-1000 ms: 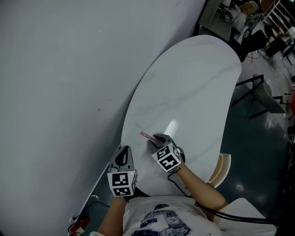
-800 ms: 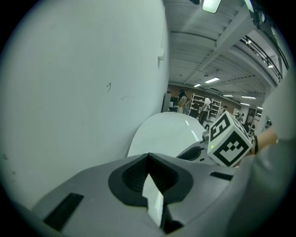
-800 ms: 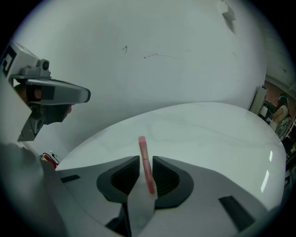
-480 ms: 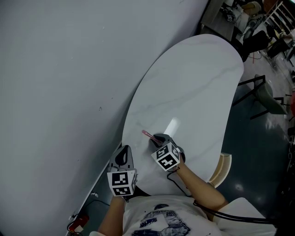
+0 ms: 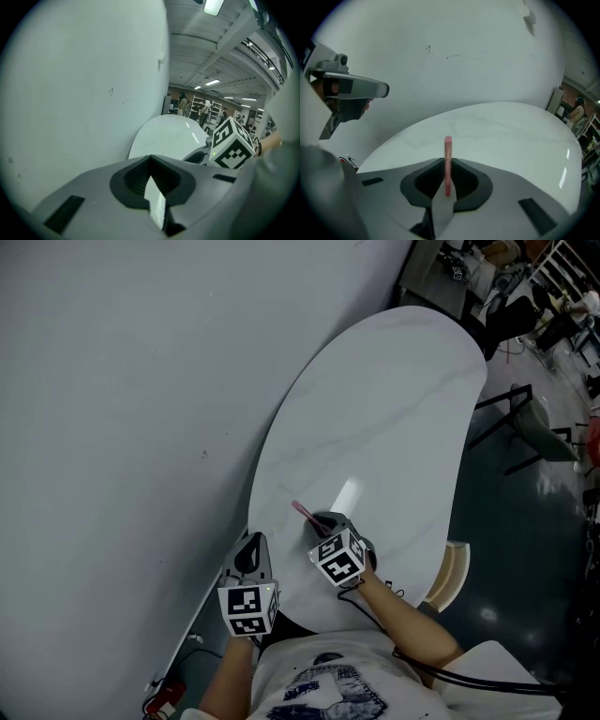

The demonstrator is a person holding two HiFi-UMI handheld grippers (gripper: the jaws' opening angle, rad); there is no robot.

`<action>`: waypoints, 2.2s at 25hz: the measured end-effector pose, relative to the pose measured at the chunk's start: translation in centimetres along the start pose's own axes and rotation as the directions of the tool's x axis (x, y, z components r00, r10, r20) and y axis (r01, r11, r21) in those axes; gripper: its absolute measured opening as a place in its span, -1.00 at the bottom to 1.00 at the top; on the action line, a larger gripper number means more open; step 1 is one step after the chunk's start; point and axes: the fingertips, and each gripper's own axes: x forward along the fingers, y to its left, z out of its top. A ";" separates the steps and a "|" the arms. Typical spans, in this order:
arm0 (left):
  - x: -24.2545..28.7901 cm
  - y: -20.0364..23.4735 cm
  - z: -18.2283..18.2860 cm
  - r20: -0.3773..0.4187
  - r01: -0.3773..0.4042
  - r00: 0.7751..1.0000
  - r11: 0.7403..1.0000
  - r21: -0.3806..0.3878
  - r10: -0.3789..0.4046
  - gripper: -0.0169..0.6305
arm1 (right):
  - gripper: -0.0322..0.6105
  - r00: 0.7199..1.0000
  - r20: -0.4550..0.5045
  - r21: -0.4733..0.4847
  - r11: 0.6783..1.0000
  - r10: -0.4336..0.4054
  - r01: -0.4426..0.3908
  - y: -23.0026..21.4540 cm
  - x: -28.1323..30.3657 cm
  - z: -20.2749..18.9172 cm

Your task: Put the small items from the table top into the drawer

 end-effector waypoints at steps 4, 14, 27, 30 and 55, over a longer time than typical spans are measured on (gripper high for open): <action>-1.4 -0.6 -0.1 0.001 0.029 1.000 0.999 0.023 -0.029 -0.89 | -0.71 0.999 0.014 0.058 0.998 -0.029 0.029 0.8 -2.0 -0.6; -6.9 -3.4 0.9 0.026 0.135 0.990 0.985 0.112 -0.138 -0.89 | -0.71 0.980 0.069 0.242 0.956 -0.188 0.166 2.9 -10.5 -2.6; -14.9 -8.6 -1.9 0.047 0.292 0.949 0.926 0.239 -0.311 -0.89 | -0.71 0.918 0.124 0.458 0.843 -0.376 0.284 9.5 -20.8 -7.8; -16.6 -9.9 -2.8 0.043 0.322 0.938 0.911 0.257 -0.344 -0.89 | -0.71 0.901 0.123 0.472 0.823 -0.417 0.316 10.8 -23.1 -9.0; -17.0 -35.4 -8.1 -0.031 0.463 0.872 0.803 0.376 -0.488 -0.89 | -0.71 0.824 0.092 0.630 0.673 -0.560 0.387 4.1 -38.9 -29.5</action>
